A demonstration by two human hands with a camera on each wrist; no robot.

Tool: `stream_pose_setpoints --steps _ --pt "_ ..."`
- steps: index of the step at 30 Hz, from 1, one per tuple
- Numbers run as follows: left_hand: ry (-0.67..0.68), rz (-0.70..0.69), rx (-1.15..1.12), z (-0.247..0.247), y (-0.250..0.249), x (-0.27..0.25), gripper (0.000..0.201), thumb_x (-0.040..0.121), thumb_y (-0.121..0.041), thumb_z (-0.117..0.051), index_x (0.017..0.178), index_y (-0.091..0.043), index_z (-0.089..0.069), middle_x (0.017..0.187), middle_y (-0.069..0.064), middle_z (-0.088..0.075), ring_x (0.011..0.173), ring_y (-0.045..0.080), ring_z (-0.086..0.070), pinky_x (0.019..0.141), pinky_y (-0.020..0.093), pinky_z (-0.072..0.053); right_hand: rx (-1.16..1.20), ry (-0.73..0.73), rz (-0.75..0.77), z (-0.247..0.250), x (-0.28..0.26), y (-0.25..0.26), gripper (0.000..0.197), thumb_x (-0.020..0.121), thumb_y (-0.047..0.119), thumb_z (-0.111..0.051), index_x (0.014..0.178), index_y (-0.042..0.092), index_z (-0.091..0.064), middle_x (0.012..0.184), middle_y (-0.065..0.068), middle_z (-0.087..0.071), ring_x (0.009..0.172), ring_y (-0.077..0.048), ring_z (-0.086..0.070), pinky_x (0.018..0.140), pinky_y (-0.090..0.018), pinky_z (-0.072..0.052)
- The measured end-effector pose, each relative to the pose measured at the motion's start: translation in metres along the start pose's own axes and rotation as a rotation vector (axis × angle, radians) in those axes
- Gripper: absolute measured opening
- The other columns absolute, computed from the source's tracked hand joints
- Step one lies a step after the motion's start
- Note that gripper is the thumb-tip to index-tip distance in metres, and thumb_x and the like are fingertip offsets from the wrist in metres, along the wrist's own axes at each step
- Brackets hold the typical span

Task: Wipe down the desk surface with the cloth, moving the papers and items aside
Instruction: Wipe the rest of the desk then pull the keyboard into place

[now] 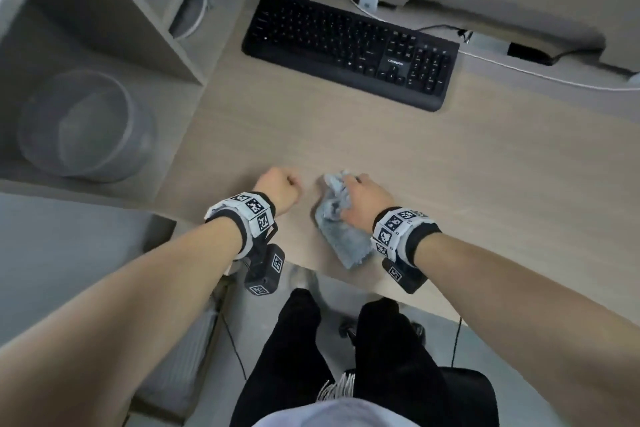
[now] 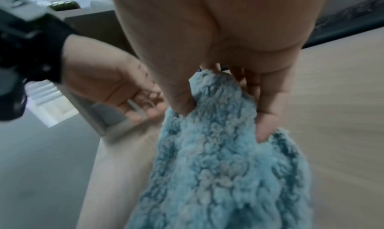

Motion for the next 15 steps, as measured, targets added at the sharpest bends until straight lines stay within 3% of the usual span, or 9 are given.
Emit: stream_pose_setpoints --steps 3,8,11,15 --pt "-0.141 0.042 0.048 0.059 0.028 -0.003 0.017 0.085 -0.015 -0.057 0.068 -0.017 -0.056 0.082 0.008 -0.071 0.082 0.031 -0.065 0.073 0.029 -0.048 0.091 -0.076 0.027 0.022 0.031 0.051 0.063 0.087 0.033 -0.065 0.142 0.017 -0.039 0.130 -0.009 -0.051 0.111 -0.030 -0.058 0.088 -0.032 -0.044" --pt "-0.339 0.062 0.029 0.135 0.075 -0.003 0.020 0.089 -0.010 -0.052 0.071 -0.019 -0.052 0.087 0.009 -0.065 0.090 0.032 -0.063 0.081 0.034 -0.049 0.250 -0.144 0.080 0.047 0.091 0.142 0.068 0.082 0.040 -0.072 0.136 0.016 -0.039 0.124 -0.011 -0.059 0.105 -0.031 -0.061 0.089 -0.037 -0.051" --pt "-0.381 0.090 -0.005 0.161 0.099 -0.005 0.020 0.088 -0.011 -0.054 0.070 -0.021 -0.051 0.087 0.005 -0.065 0.090 0.030 -0.064 0.084 0.035 -0.052 0.301 -0.172 0.110 0.055 0.115 0.186 0.071 0.081 0.038 -0.076 0.136 0.010 -0.040 0.129 -0.015 -0.055 0.114 -0.033 -0.056 0.085 -0.029 -0.041" --pt "-0.362 0.077 -0.014 0.168 0.110 -0.007 0.017 0.089 -0.013 -0.055 0.074 -0.022 -0.052 0.084 0.001 -0.065 0.086 0.027 -0.063 0.074 0.027 -0.046 0.237 -0.125 0.083 0.048 0.129 0.205 0.071 0.082 0.035 -0.076 0.136 0.006 -0.040 0.129 -0.018 -0.053 0.116 -0.035 -0.055 0.086 -0.032 -0.043"
Point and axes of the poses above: each hand's wrist, its own x-axis towards the middle knuckle, its own z-axis out of the back of the hand, y = z × x, the point moved 4 cm from there along x, towards the middle knuckle
